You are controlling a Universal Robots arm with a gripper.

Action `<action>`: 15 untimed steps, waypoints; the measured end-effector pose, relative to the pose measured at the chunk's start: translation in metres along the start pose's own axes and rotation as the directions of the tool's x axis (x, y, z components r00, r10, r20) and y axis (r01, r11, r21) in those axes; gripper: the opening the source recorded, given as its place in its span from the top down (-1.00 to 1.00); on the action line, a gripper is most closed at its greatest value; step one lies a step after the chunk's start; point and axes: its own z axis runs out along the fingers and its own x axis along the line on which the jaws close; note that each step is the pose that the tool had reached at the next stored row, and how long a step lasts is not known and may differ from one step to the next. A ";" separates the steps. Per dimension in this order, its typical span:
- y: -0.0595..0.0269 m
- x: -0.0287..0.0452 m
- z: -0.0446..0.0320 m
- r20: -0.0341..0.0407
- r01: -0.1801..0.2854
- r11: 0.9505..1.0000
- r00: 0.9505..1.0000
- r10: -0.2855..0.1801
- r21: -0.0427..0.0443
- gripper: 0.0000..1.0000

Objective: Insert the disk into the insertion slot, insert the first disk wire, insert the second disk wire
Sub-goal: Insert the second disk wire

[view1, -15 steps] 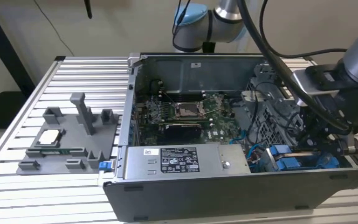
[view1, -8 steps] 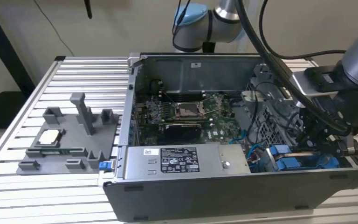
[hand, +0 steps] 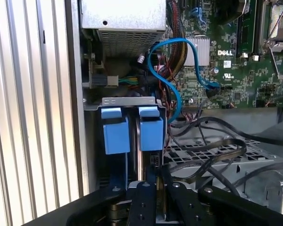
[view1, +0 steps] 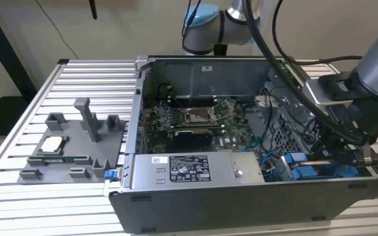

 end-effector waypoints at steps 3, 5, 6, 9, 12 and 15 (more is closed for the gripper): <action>0.0010 0.0002 0.0015 0.001 0.000 1.000 1.000 0.000 0.001 0.65; 0.0011 -0.0001 -0.0005 0.001 0.000 1.000 1.000 0.000 0.001 0.52; 0.0010 -0.0004 -0.0029 0.001 0.000 1.000 1.000 0.000 0.001 0.52; 0.0002 -0.0021 -0.0133 0.001 0.000 1.000 1.000 0.000 0.001 0.52; -0.0007 -0.0040 -0.0250 0.001 0.000 1.000 1.000 0.000 0.001 0.52; -0.0016 -0.0059 -0.0364 0.001 0.000 1.000 1.000 0.000 0.001 0.52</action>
